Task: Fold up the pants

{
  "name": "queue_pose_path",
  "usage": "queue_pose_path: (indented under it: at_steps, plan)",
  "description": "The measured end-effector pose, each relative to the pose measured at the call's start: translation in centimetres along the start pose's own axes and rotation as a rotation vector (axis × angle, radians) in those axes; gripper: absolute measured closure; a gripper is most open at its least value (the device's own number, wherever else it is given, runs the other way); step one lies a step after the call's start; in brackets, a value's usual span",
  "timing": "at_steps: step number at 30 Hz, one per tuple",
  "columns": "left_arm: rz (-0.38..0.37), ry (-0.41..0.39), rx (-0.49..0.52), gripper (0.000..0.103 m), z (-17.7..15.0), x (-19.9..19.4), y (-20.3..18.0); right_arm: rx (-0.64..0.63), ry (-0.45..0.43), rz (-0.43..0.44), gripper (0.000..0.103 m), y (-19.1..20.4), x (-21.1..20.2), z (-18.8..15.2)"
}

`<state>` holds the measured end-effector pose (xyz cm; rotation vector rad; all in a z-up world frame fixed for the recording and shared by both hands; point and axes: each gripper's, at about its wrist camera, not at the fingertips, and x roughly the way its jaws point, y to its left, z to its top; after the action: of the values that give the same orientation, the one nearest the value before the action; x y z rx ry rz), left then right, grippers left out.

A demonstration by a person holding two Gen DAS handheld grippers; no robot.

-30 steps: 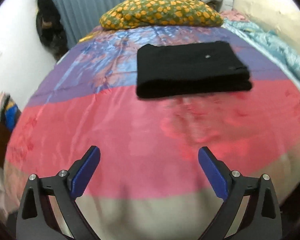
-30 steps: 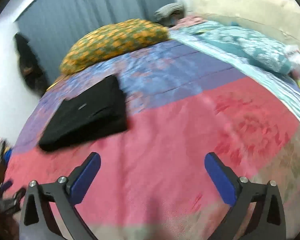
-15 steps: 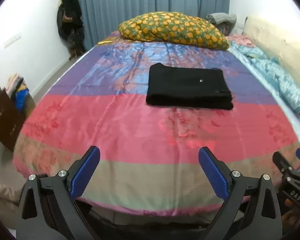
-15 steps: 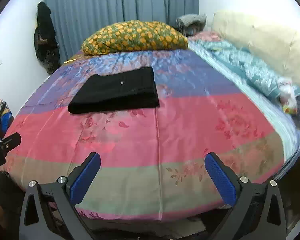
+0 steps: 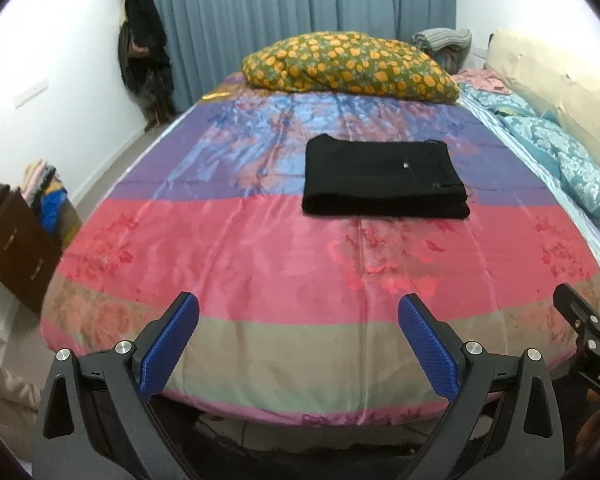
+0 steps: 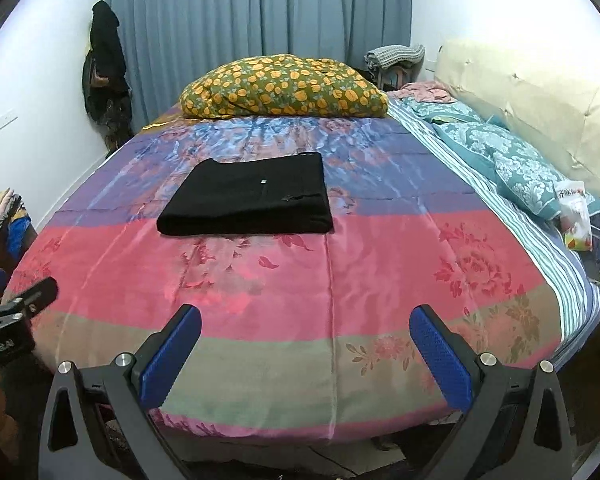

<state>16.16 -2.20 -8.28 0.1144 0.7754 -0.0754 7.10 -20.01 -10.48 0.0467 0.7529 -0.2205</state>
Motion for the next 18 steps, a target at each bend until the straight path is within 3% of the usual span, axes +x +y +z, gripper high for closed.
queue_pose_path:
  at_steps: [18]
  plan:
    - [-0.015, 0.047, -0.024, 0.003, -0.52, 0.56, -0.3, -0.034, 0.003, -0.06, 0.0, 0.22, -0.24, 0.1]
